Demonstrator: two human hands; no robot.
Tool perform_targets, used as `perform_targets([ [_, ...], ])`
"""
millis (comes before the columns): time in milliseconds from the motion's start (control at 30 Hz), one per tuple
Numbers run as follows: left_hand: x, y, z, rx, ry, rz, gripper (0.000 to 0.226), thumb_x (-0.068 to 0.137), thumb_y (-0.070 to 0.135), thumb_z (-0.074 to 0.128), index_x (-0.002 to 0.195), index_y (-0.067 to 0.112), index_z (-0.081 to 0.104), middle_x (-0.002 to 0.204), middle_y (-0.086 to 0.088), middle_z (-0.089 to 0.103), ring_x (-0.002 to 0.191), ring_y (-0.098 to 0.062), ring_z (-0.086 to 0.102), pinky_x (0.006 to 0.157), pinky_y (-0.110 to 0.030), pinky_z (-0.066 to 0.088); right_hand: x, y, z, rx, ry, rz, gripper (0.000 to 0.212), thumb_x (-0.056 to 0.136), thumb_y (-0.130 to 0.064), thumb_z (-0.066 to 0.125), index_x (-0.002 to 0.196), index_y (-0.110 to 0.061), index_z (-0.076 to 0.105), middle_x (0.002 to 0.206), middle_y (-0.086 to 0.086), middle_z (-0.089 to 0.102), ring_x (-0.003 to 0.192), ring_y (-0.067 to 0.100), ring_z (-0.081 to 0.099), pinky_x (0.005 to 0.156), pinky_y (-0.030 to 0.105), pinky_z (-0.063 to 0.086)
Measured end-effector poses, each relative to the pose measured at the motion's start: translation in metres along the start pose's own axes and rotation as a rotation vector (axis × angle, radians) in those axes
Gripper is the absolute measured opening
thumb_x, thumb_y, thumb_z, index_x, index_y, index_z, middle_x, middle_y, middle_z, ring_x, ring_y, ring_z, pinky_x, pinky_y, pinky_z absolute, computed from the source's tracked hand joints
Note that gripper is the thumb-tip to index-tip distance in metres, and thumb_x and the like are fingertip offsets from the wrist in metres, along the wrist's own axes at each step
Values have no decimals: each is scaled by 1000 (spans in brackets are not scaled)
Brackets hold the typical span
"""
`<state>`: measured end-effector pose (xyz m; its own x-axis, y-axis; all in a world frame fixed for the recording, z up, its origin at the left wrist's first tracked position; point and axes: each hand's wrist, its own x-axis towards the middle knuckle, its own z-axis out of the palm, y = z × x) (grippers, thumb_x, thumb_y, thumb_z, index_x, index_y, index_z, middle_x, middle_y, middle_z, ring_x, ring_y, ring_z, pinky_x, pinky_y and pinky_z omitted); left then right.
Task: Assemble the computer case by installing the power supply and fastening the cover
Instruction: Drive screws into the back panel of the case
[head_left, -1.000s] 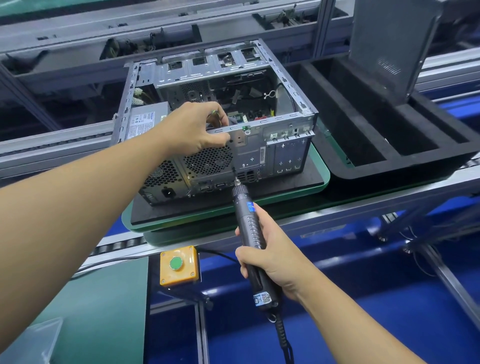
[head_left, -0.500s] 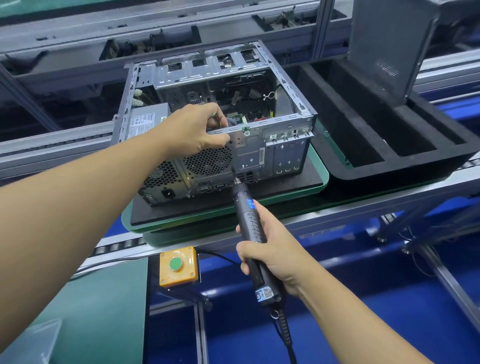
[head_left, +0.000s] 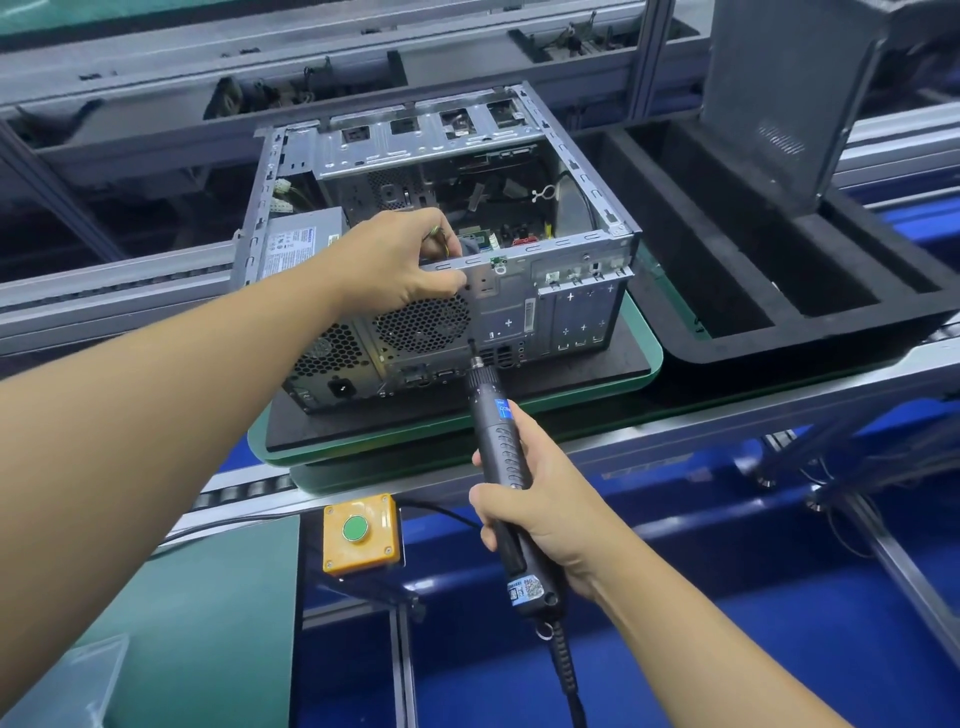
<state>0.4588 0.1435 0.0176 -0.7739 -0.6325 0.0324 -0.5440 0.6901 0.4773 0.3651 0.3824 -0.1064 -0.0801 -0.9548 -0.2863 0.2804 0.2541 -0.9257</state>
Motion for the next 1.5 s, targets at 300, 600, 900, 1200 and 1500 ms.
perform_targets([
  [300, -5, 1, 1, 10, 9, 12, 19, 85, 44, 68, 96, 37, 54, 77, 15, 58, 51, 3, 48, 54, -22, 35, -14, 9, -18, -73, 3, -18, 83, 77, -24, 80, 141, -62, 42, 105, -3, 65, 67, 24, 63, 67, 38, 57],
  [600, -11, 5, 1, 139, -18, -28, 36, 76, 46, 69, 104, 43, 46, 58, 10, 55, 52, 1, 51, 49, -28, 35, -47, -30, -42, -183, -6, -23, 84, 76, -29, 79, 138, -69, 39, 109, -10, 66, 66, 25, 65, 68, 35, 57],
  [900, -20, 29, -15, -188, 167, -94, 58, 83, 52, 72, 131, 38, 43, 134, 17, 53, 120, -2, 51, 101, -28, 39, -72, -97, -83, -155, 50, -91, 85, 80, -19, 76, 146, -59, 38, 99, -3, 70, 66, 29, 62, 65, 37, 55],
  [1200, 17, 123, -2, -333, 310, -9, 10, 101, 23, 56, 96, 25, 65, 74, 12, 72, 60, -2, 64, 59, -14, 46, -69, -156, -128, -93, 162, -136, 94, 73, -11, 80, 151, -47, 41, 106, 1, 68, 67, 27, 60, 63, 37, 56],
  [1500, 103, 174, 51, -456, -23, 63, 43, 91, -10, 41, 90, 21, 70, 89, 3, 74, 78, 5, 66, 75, -15, 48, -42, -179, -183, -74, 383, -171, 86, 68, -9, 77, 143, -43, 51, 107, 6, 64, 70, 23, 61, 57, 35, 55],
])
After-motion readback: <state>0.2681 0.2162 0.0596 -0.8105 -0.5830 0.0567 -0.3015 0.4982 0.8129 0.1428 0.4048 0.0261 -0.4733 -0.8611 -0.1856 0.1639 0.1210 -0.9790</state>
